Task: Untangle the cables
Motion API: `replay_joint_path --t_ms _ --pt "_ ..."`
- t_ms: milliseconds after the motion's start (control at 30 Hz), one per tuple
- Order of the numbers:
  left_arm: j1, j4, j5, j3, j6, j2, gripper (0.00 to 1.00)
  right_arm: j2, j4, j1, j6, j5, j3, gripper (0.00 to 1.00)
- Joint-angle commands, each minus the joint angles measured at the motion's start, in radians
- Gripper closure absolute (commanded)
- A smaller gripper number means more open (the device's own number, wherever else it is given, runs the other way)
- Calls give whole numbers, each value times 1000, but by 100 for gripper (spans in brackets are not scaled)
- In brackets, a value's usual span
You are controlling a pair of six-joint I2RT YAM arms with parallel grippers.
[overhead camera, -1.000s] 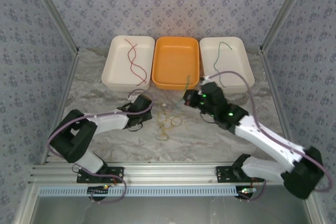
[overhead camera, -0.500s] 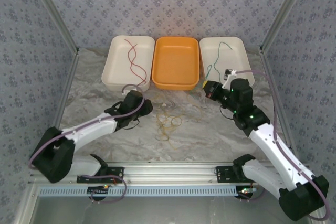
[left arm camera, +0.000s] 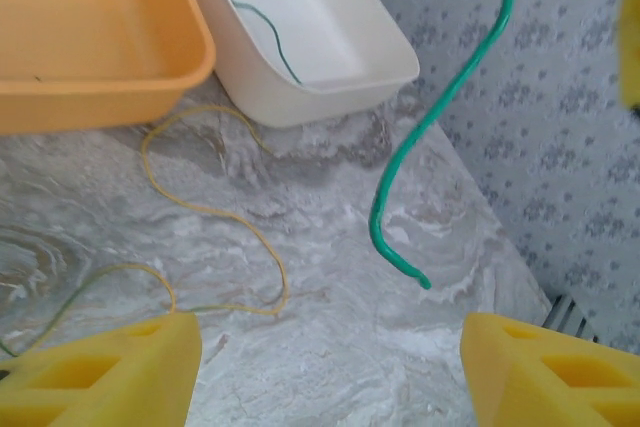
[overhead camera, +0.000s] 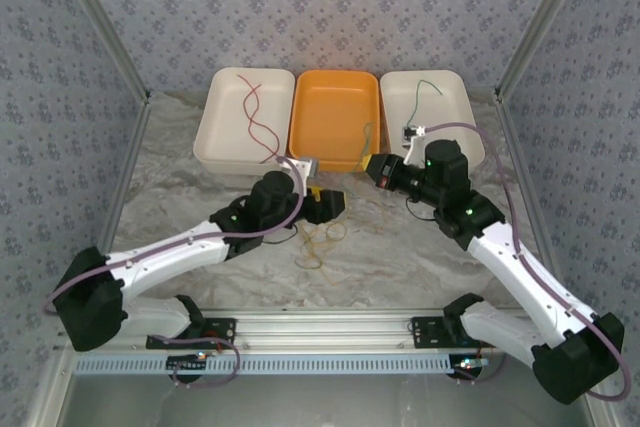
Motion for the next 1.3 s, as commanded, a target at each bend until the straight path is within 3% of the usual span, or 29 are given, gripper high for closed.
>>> replay_joint_path --t_ms 0,100,433,500,567,600,700,767,833,967,1133,1267 --pt "-23 69 9 35 38 29 30 -1 -38 15 -28 -34 55 100" --pt "-32 73 16 55 50 56 31 -13 -53 18 -36 -40 59 100" --pt "-33 57 -45 88 73 81 51 -47 -88 37 -56 -46 47 100" --pt "-33 56 -46 86 76 74 68 -52 -93 37 -67 -51 43 100" --pt "-33 30 -69 86 86 57 93 -58 -104 37 -89 -54 41 100" --pt "-32 0 -104 86 89 41 100 -63 -121 37 -115 -52 43 100" --pt "-1 -88 -203 72 101 -36 100 -87 -189 27 -219 -45 42 100" --pt "60 -138 -199 63 112 -93 100 -95 -246 16 -298 -57 48 100" --pt "135 -200 -159 76 132 -136 100 -97 -317 16 -387 -57 62 100" --pt "262 -272 47 123 161 -188 100 -115 -398 27 -557 -11 47 100" --pt "280 -336 138 181 171 -218 100 -121 -386 37 -675 122 4 100" --pt "285 -428 55 236 208 -247 100 -83 -426 85 -765 280 27 100"
